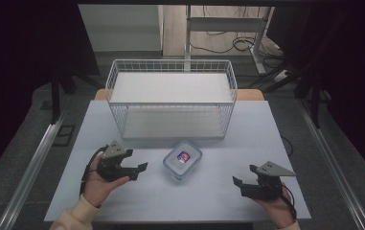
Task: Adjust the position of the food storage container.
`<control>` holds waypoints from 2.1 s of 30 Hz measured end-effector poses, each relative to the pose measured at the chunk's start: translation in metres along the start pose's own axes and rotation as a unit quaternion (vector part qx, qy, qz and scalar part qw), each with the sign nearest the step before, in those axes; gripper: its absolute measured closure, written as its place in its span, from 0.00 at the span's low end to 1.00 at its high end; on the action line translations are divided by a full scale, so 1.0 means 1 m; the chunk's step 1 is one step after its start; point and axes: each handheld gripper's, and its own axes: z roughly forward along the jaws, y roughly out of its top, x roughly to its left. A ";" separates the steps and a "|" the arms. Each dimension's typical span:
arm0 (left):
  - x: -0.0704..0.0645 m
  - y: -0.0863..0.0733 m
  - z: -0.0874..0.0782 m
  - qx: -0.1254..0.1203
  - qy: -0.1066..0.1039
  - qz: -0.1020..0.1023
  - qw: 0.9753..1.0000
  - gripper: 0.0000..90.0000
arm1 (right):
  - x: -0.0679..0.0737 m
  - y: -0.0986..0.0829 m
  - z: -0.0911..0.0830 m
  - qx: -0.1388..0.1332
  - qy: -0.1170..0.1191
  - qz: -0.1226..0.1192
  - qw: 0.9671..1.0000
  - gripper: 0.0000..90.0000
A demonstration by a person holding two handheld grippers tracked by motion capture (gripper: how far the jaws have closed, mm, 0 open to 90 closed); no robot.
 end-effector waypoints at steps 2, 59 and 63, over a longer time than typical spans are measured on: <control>0.000 0.004 0.003 0.001 0.000 0.003 1.000 0.31 | 0.000 0.000 0.000 0.000 -0.001 0.000 1.000 0.22; -0.016 0.096 0.171 0.170 -0.071 0.178 0.967 1.00 | -0.008 -0.005 0.006 0.014 -0.004 0.004 1.000 0.22; -0.039 0.098 0.178 0.175 -0.103 0.210 0.956 1.00 | -0.008 -0.005 0.005 0.014 -0.005 0.005 1.000 0.22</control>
